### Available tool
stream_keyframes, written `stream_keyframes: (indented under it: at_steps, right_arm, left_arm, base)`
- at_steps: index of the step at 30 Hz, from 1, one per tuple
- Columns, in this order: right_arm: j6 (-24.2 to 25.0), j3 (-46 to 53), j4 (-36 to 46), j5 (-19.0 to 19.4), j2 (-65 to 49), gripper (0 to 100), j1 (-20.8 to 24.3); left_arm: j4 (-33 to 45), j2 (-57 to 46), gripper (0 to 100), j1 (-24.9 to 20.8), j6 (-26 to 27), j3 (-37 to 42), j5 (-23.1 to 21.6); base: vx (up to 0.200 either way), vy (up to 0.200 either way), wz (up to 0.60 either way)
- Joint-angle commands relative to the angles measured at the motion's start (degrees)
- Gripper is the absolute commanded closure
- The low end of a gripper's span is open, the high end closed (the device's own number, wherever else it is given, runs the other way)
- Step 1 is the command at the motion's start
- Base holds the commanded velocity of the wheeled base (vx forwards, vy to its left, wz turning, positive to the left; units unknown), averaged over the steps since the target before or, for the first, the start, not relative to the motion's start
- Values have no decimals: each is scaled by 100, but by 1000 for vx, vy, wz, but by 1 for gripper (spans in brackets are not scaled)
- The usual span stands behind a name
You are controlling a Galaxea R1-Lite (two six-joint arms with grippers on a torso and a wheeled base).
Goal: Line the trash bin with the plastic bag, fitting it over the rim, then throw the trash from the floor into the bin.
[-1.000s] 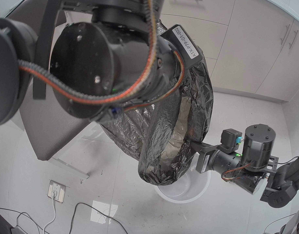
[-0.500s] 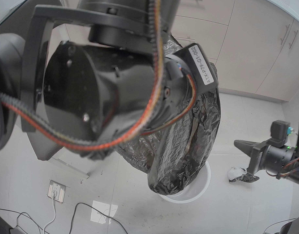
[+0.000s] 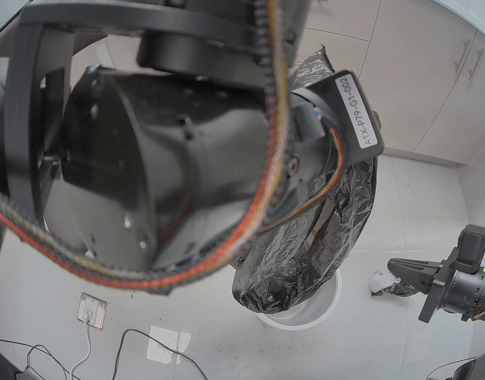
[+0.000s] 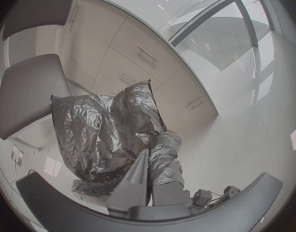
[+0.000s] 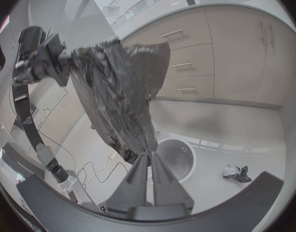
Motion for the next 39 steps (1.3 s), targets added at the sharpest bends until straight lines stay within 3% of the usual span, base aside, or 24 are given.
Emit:
stream_keyframes:
  at_steps: [1,8,16,22,33,39]
  right_arm:
    - [-19,476,-873,18,1240,0,200]
    - [-19,449,-1998,-8,2462,0,244]
    - [-36,10,-3316,-632,4255,0,376]
    - [-317,-210,-3536,-702,4554,0,376]
    - [-370,-526,-3597,-1414,4501,0,314]
    - [-414,-482,-4301,-1652,4492,0,314]
  left_arm:
    - [-14,8,100,36,-5,0,0]
    - [-14,-53,100,54,-13,9,0]
    - [-31,-27,100,63,-5,0,0]
    - [-31,-27,100,80,-13,0,0]
    - [-31,-53,100,80,-22,9,0]
    - [-31,-62,100,80,-31,26,0]
  base:
    - [0,0,0]
    - [0,0,0]
    - [0,0,0]
    - [0,0,0]
    - [0,0,0]
    - [0,0,0]
